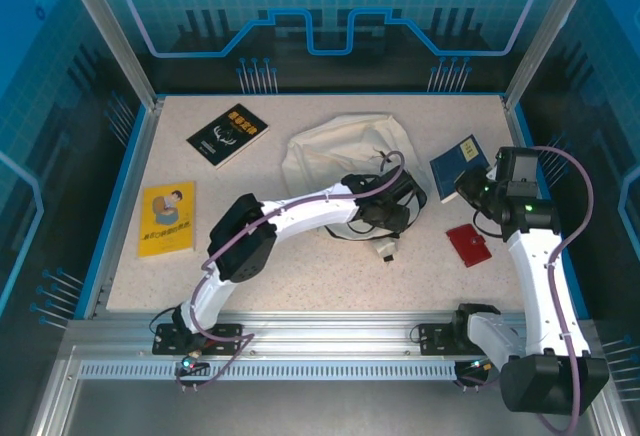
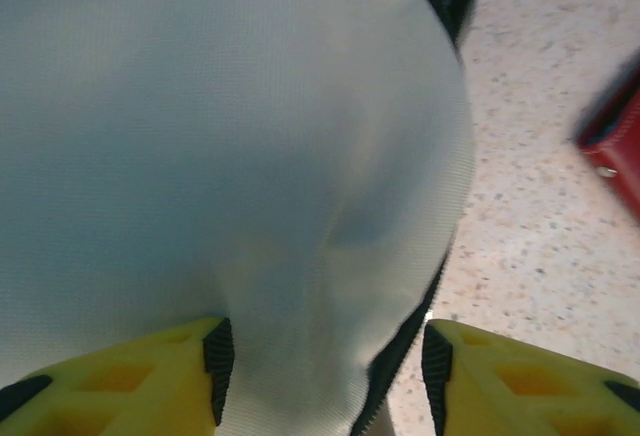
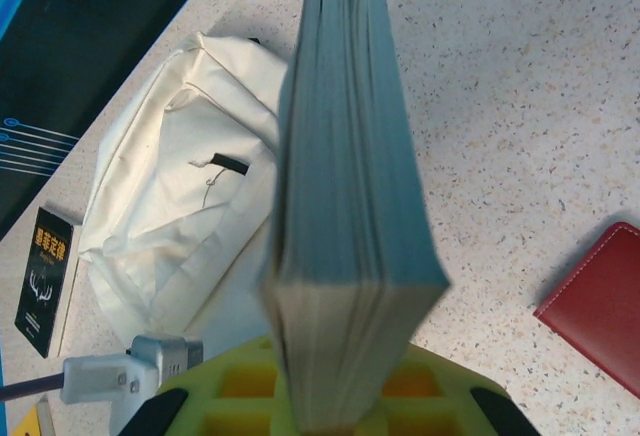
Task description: Pack the student bag
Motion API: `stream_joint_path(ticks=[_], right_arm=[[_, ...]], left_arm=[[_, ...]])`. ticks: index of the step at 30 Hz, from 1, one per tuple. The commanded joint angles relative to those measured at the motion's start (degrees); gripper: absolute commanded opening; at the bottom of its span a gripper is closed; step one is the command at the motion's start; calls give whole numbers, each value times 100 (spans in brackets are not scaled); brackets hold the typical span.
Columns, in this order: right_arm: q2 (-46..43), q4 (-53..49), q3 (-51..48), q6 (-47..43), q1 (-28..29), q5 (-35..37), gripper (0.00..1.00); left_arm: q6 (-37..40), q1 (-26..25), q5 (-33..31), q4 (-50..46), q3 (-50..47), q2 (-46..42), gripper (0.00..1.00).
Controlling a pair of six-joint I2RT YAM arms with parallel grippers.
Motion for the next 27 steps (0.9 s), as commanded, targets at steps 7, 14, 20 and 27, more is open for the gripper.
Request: stream_joint_path(ticks=[7,14,20,27], right_arm=[[-148,96,-30,-3,-96,-214,1],[-220,63,-81,28,-96,-210,1],[-281,-31,-37,-2,-96,-127,1],[-430,-246,82,-76,-96,95,1]], left_arm=[[-172,3,-499,-879,577,390,41],[-156,-6,-401,-854,564,356,21],[89,9,-436,-674,458,-15,3],[372,244,-635,-297,43,-872,0]])
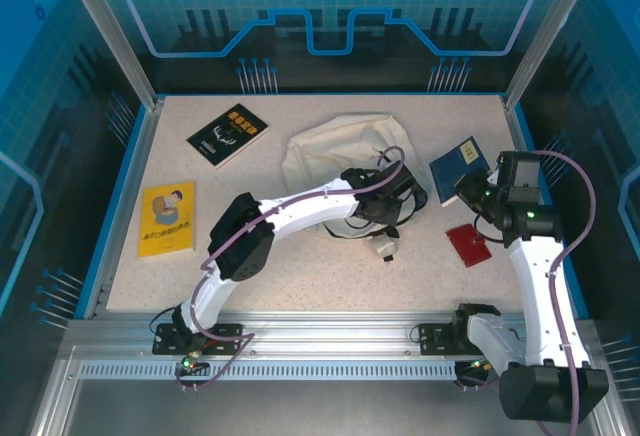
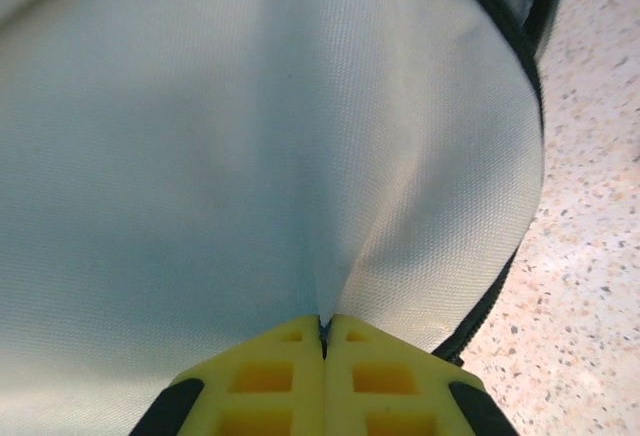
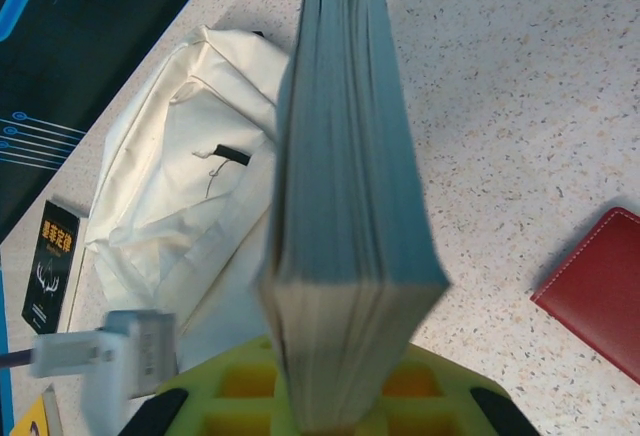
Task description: Pack the student bag
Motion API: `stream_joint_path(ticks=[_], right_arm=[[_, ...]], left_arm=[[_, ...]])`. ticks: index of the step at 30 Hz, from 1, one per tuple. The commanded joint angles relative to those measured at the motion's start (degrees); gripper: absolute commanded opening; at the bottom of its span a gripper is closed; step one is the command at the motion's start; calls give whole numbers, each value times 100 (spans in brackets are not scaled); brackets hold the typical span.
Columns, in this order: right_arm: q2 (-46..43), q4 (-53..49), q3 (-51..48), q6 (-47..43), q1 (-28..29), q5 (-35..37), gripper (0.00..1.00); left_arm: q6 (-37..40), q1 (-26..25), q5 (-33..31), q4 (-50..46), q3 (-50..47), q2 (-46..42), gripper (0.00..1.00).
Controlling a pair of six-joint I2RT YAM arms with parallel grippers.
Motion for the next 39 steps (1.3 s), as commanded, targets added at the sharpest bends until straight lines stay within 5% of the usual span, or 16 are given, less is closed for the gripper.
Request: stream_joint_path(ticks=[1,7,20,24,29,39], right_arm=[[-190,-106,159,-96,-96,144,1],[-283,-216,123,-118,-96,34,1],[-26,-772,354,-672,-87,-1899,1],[204,-51,-243,-301,-64,-2911,0],[382,1924,-1337,1005,312,-3300,0],[1207,3204,-1272,1774,1105,-2543,0]], left_arm=[[223,235,-181,309,-251,-869,0],[246,642,-278,952,-599,-1564,0],[861,722,-425,2362,-306,-1642,0],[866,721,-465,2401,-350,-1713,0],[856,716,-392,2515,-542,-1820,0],[857,722,-378,2294,-490,-1871,0]])
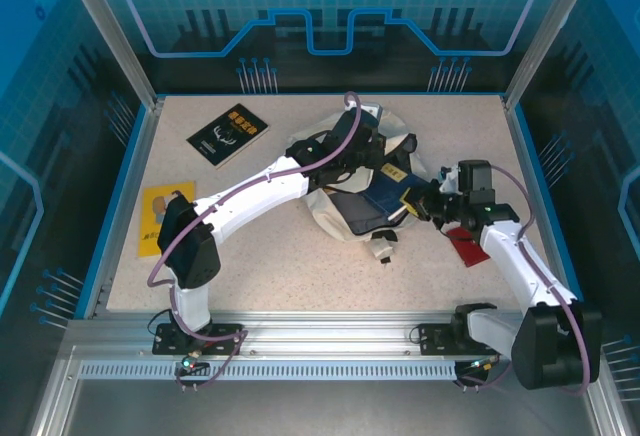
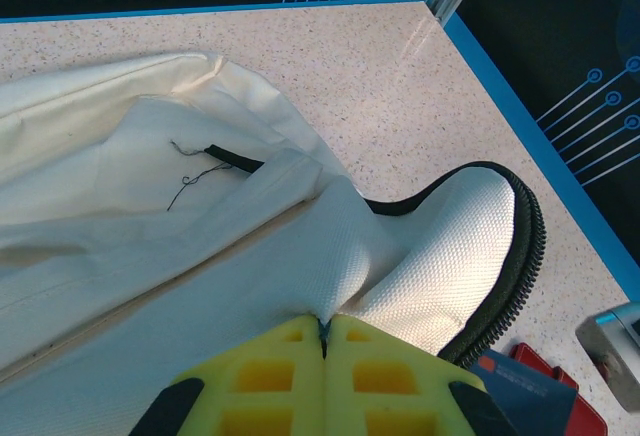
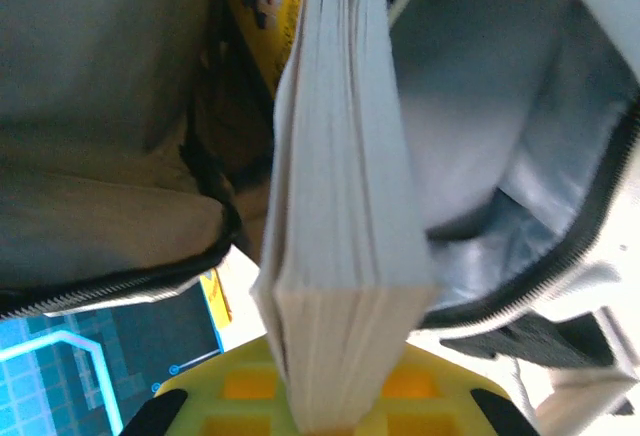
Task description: Pack the student bag
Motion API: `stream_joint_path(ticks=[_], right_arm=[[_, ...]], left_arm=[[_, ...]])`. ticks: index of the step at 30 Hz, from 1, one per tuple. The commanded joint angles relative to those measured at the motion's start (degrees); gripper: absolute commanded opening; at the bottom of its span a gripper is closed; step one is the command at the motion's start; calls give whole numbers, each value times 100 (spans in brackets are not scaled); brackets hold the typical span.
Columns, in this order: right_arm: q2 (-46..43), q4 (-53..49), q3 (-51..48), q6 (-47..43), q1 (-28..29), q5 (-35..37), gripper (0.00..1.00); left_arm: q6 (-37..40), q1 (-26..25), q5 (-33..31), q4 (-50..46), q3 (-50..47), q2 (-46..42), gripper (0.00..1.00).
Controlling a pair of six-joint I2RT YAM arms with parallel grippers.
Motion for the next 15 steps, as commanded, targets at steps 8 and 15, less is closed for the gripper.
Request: stream_joint_path(ticks=[8,15], right_arm=[[583,1395,218,492,608,803,0],[1526,1766,357,923,998,1748,0]], left_arm=[[-23,-37,-36,217,107,-303,0],[-119,-37,-36,107,153,-326,0]])
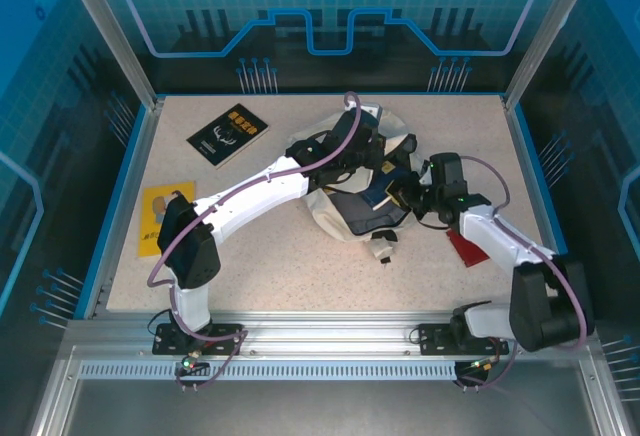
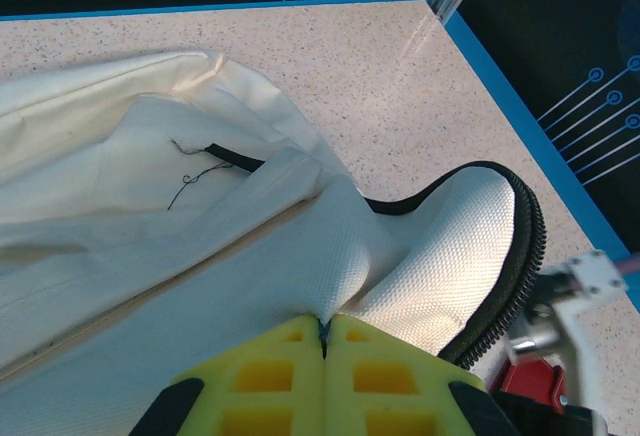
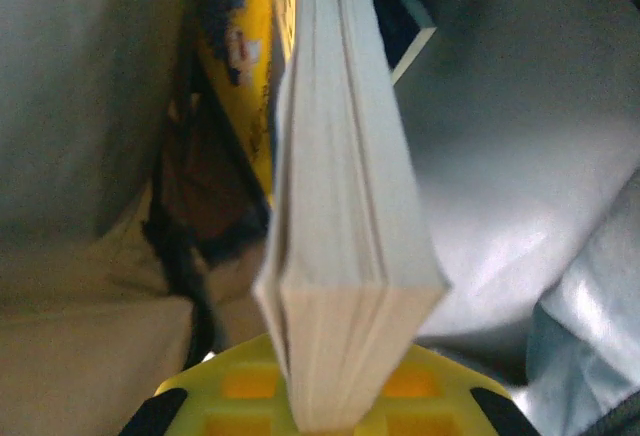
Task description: Pack the student bag
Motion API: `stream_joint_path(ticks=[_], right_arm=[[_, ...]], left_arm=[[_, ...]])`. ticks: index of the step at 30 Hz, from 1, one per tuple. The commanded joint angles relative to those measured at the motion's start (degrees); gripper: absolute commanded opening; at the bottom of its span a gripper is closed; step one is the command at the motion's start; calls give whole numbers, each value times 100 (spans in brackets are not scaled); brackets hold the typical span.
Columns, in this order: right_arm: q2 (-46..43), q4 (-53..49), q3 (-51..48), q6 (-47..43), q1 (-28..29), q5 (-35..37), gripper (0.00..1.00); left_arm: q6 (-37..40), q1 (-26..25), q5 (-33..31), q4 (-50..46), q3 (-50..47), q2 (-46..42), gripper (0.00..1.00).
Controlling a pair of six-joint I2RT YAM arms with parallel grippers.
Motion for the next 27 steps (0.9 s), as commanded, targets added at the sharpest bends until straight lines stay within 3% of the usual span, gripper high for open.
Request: stream_joint_path(ticks=[1,8,22,27], right_arm=[[456,311,367,270,199,688,0],[1544,556,762,857,325,1026,0],[3108,1779,1673,1599,609,178,11],[3247,1985,1613,1635,601,-132,30]], left_arm=[[-112,-37,-42,135,158,-326,0],[-242,-37,-45,5,181,-361,0],[-302,-2,21,14,59,-425,1],[-236,-4,-3,-8,41,-449,2]])
